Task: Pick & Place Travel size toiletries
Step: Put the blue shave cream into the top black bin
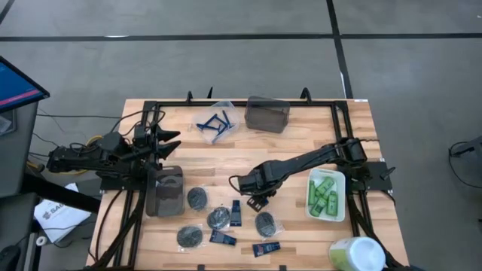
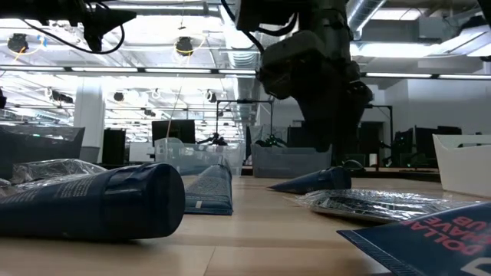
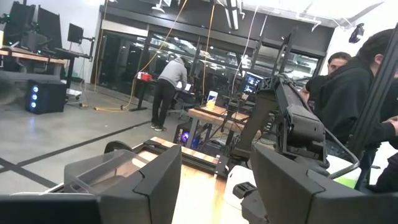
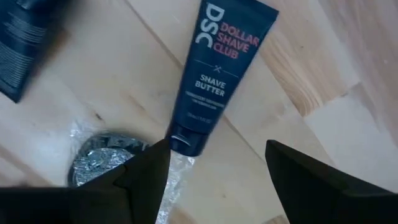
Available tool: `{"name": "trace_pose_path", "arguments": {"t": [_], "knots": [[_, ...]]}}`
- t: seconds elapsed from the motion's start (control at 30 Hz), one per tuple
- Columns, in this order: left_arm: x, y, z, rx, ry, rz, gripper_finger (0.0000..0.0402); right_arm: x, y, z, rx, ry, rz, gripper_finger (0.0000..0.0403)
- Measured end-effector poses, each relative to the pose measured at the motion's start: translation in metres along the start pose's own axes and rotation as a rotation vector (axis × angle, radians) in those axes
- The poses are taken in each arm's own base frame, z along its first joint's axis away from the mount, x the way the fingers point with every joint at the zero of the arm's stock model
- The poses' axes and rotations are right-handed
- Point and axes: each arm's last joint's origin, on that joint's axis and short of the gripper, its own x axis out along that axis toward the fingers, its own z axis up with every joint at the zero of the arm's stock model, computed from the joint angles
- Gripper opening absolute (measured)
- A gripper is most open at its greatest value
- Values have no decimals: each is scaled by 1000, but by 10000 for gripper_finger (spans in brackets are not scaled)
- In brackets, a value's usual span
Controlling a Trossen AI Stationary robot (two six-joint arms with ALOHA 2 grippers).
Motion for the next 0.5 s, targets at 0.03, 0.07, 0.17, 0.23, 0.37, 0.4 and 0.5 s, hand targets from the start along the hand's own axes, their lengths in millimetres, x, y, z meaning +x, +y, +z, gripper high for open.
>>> {"name": "trace_pose_path", "arguments": {"t": [0.03,0.07,0.17,0.23,0.37,0.4,0.5], "knots": [[0,0,0,0,0,0,191,0,1,0,-3,-4,5,256],[0,0,0,0,0,0,191,0,2,0,-8,-10,12,256],[0,0,0,0,0,0,191,0,4,0,-8,-21,26,256],[0,0,0,0,0,1,191,0,4,0,-7,-23,23,256],[0,0,0,0,1,1,191,0,3,1,-4,-31,17,256],[0,0,0,0,1,1,191,0,3,1,-5,-33,15,256],[0,0,0,0,1,2,191,0,5,-1,-9,-34,14,256]]}}
